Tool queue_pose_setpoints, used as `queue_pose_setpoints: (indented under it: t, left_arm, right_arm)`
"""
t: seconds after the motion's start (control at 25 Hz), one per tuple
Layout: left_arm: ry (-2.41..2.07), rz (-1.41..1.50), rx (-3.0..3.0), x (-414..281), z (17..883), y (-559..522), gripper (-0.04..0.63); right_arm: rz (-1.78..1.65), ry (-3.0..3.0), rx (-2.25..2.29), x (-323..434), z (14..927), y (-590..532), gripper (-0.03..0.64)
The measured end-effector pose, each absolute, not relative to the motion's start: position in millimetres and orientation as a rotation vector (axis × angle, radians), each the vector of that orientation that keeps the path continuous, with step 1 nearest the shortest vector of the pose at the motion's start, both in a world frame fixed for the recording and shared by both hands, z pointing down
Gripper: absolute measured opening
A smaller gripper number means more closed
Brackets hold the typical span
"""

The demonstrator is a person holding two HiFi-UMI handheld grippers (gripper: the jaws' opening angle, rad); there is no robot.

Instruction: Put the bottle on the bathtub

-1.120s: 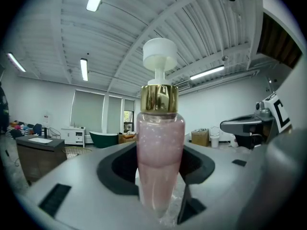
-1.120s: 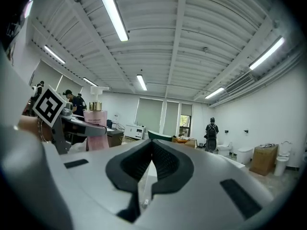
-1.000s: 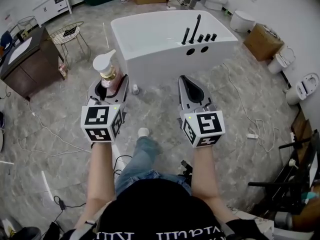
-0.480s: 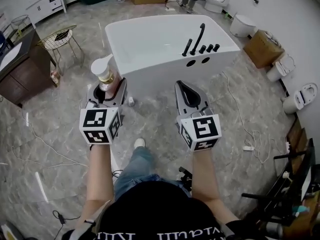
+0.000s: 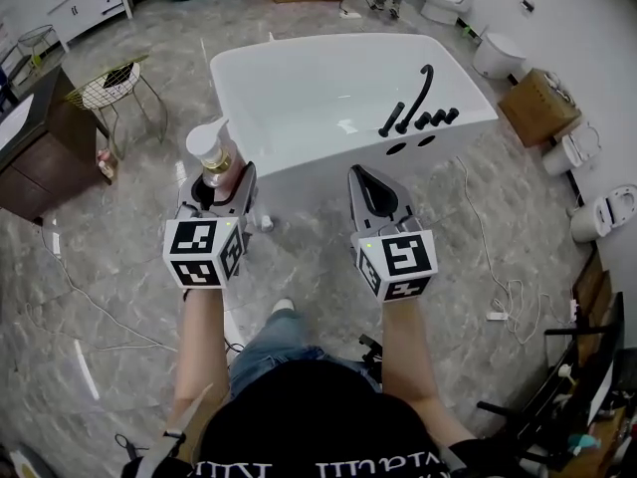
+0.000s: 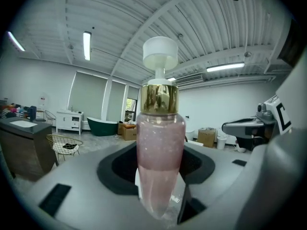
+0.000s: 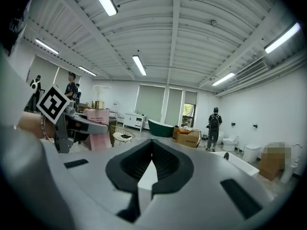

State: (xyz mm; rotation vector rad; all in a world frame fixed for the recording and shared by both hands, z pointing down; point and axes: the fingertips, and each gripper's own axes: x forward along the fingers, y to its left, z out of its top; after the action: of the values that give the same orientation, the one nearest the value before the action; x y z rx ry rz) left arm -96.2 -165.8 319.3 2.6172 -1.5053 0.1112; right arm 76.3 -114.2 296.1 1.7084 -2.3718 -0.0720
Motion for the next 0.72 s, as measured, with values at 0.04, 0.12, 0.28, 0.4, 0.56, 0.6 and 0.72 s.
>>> queue_pose_setpoints:
  t: [0.04,0.12,0.28,0.4,0.56,0.6,0.72]
  left_arm:
    - [-1.504,0.115,2.611,-96.3,320.6,-177.8,0.221]
    - [-1.501,0.122,2.6,-96.8,323.7,-198.6,0.221]
    - [-1.494,0.138,2.588,-95.9,333.0,-227.5,0.221]
    - [-1.484,0.152,2.587,-93.3,340.1,-238.6,0.221]
    - [-1.47,0.169,2.581,-88.9,351.0,-248.7,0.221]
    - [-1.464,0.171,2.579,-86.9,354.3,-252.1,0.221]
    - [-1.444,0.176,2.582,-79.3,365.3,-264.1,0.221]
  right_arm:
    - [-0.067,-2.367,1.702,76.3,297.5,-126.0,0.017]
    - [-0.055,-2.361,1.692,75.9,300.7,-146.8,0.017]
    - [-0.024,-2.355,1.666,74.2,311.9,-176.1,0.017]
    - [0.003,-2.355,1.645,72.4,323.1,-188.8,0.017]
    - [0.008,-2.354,1.603,70.7,336.5,-202.4,0.017]
    - [-0.004,-2.351,1.586,71.2,339.8,-207.0,0.017]
    - [-0.024,-2.343,1.542,76.8,350.8,-222.2,0.017]
